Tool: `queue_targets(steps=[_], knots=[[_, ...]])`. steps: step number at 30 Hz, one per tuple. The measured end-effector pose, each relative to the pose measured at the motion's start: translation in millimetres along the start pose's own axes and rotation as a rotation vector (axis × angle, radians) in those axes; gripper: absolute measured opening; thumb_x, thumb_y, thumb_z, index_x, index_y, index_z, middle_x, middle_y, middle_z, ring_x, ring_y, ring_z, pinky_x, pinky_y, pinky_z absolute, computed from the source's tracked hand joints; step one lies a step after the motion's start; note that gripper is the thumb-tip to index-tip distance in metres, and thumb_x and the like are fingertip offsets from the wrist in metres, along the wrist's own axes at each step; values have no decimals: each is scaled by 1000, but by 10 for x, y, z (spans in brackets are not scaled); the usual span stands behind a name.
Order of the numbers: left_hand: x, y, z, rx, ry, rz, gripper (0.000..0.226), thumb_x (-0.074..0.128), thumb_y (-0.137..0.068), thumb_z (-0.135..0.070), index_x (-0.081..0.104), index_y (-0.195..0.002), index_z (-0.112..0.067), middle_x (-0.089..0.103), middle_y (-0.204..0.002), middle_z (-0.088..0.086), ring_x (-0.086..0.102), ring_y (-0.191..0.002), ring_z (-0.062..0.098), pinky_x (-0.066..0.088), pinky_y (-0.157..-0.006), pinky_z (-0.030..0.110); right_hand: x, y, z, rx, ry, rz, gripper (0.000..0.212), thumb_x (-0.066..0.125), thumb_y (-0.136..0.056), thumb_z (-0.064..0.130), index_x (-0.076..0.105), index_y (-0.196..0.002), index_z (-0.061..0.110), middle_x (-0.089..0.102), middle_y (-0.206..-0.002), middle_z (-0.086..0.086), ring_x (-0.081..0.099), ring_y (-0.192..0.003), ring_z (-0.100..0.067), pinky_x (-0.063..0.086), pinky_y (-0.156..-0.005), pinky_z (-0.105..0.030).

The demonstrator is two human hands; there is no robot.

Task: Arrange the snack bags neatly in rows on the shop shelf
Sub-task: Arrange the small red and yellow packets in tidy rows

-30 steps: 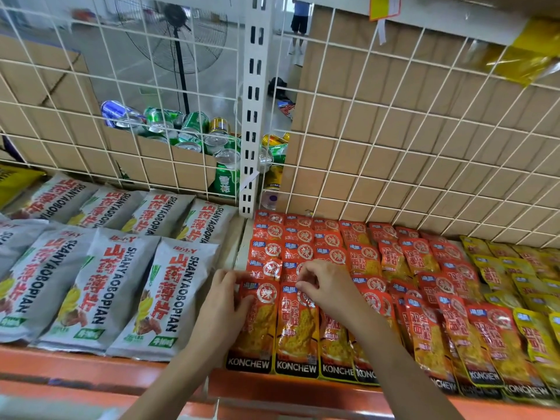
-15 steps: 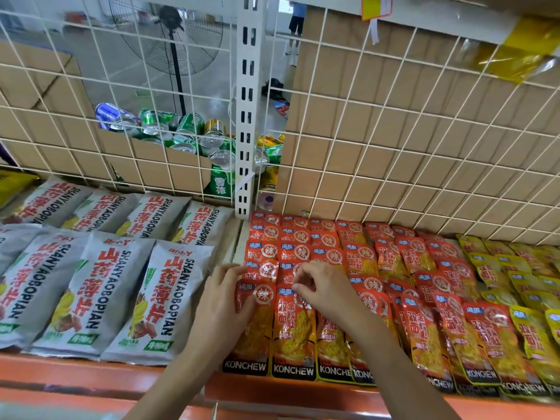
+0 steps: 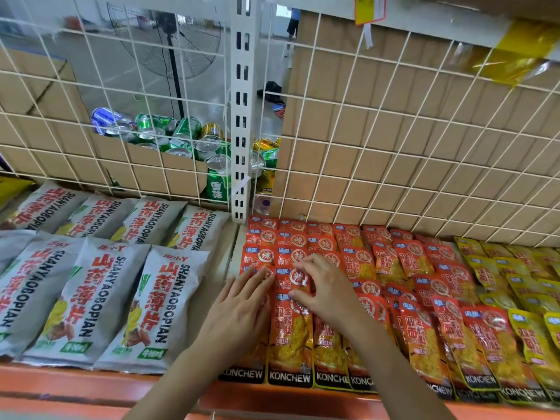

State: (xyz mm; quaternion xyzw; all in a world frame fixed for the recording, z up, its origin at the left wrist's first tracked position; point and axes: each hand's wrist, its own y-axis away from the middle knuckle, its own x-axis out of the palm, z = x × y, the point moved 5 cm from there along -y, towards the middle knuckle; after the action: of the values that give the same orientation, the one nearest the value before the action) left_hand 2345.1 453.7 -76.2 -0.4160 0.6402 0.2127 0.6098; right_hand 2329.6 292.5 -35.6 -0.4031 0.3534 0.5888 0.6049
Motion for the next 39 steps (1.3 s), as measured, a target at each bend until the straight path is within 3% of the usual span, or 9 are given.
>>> queue_targets(steps=[6,19,23,28,30,32,34,39], knots=[[-7,9,-22,7,-14,1,49,29,-93,-44,49,-134,-24,52,-136,-6,46,-128,15,31,-108,32,15,-11,-22,-3,-18,-9,54,62,-83,45,49,-130,23,46,-120,9,41,-116,-7,34,-102,-28],[-27,5,-27,-3,17,19,50,29,-92,-44,47,-134,-22,53,-135,-4,44,-128,16,42,-101,37,29,-1,-29,-19,-57,-36,48,66,-81,43,53,-123,24,47,-115,10,47,-111,-7,39,-98,-29],[-41,1,-36,5,17,44,50,30,-92,-43,48,-133,-22,54,-134,-4,47,-127,17,23,-106,33,32,7,-28,-16,-57,-26,51,65,-81,44,51,-126,25,47,-119,10,46,-113,-7,39,-99,-28],[-98,-59,-64,11,42,67,53,17,-97,-49,52,-127,-24,55,-131,-5,50,-124,16,20,-106,31,-92,36,-69,17,-73,-108,44,58,-87,43,51,-127,26,47,-126,10,43,-118,-5,30,-98,-18],[-152,-120,-115,22,84,82,59,10,-96,-54,49,-130,-26,51,-136,-5,43,-129,15,16,-110,28,-190,52,-142,65,-83,-154,39,56,-89,41,52,-125,25,48,-128,9,45,-119,-6,29,-96,-17],[-208,-203,-174,35,142,81,66,6,-89,-60,37,-138,-29,36,-146,-7,25,-139,13,5,-114,25,-268,78,-245,117,-80,-169,37,54,-91,38,52,-125,23,49,-128,10,46,-119,-6,28,-95,-16],[-221,-296,-224,40,165,99,76,-2,-80,-59,26,-144,-30,25,-152,-9,12,-142,11,-4,-111,24,-323,98,-365,156,-65,-171,36,53,-91,37,52,-125,24,51,-129,10,46,-118,-5,29,-95,-17],[-153,-541,-330,60,128,151,86,-9,-72,-59,22,-146,-26,21,-153,-6,10,-143,13,1,-115,29,-374,50,-625,210,26,-110,34,52,-92,37,53,-124,24,51,-130,7,47,-117,-7,33,-96,-20]])
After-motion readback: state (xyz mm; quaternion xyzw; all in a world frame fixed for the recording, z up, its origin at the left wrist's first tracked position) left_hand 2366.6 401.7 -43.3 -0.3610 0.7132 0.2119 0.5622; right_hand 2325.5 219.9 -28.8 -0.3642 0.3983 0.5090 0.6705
